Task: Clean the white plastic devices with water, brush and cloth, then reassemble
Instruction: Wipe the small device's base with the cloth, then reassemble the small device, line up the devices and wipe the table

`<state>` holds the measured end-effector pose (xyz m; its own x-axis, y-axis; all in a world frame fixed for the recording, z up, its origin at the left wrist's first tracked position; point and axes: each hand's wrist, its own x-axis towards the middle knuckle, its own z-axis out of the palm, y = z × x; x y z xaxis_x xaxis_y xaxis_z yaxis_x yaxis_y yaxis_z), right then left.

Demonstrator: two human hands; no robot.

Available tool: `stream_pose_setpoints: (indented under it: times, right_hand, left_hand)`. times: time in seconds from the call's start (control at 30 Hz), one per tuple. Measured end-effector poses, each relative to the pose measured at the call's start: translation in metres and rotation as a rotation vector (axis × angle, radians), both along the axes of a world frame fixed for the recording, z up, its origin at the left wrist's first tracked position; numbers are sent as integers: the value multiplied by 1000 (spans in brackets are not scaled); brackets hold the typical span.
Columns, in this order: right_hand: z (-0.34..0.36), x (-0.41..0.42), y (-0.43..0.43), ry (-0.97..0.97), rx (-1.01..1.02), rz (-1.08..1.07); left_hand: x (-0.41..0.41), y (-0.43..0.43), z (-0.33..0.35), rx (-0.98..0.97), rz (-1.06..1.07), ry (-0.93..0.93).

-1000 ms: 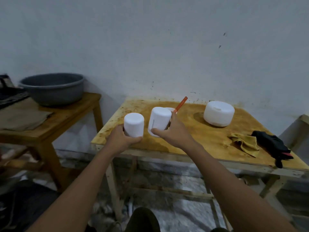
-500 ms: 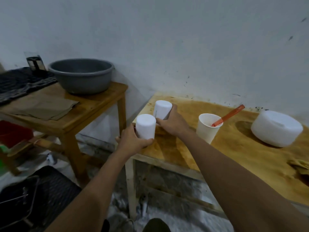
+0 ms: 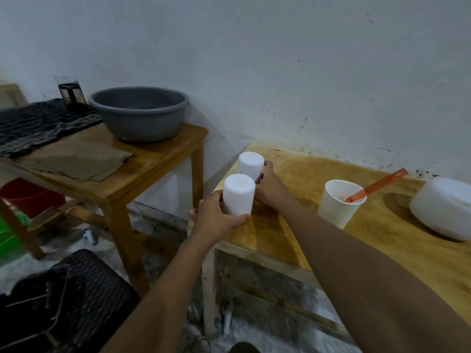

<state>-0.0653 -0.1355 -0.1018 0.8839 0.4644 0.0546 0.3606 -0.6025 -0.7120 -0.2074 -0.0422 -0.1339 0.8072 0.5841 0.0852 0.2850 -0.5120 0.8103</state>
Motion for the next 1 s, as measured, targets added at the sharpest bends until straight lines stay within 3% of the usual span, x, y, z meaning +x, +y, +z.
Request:
stream_pose_setpoints:
  times: [0.87,1.0]
  right_hand:
    - [14,-44,-39,34,78,33]
    - [13,-62,-61,-17,21,-9]
  left_hand:
    - [-5,-6,9,3,18,33]
    - [-20,-20,23,146,150,14]
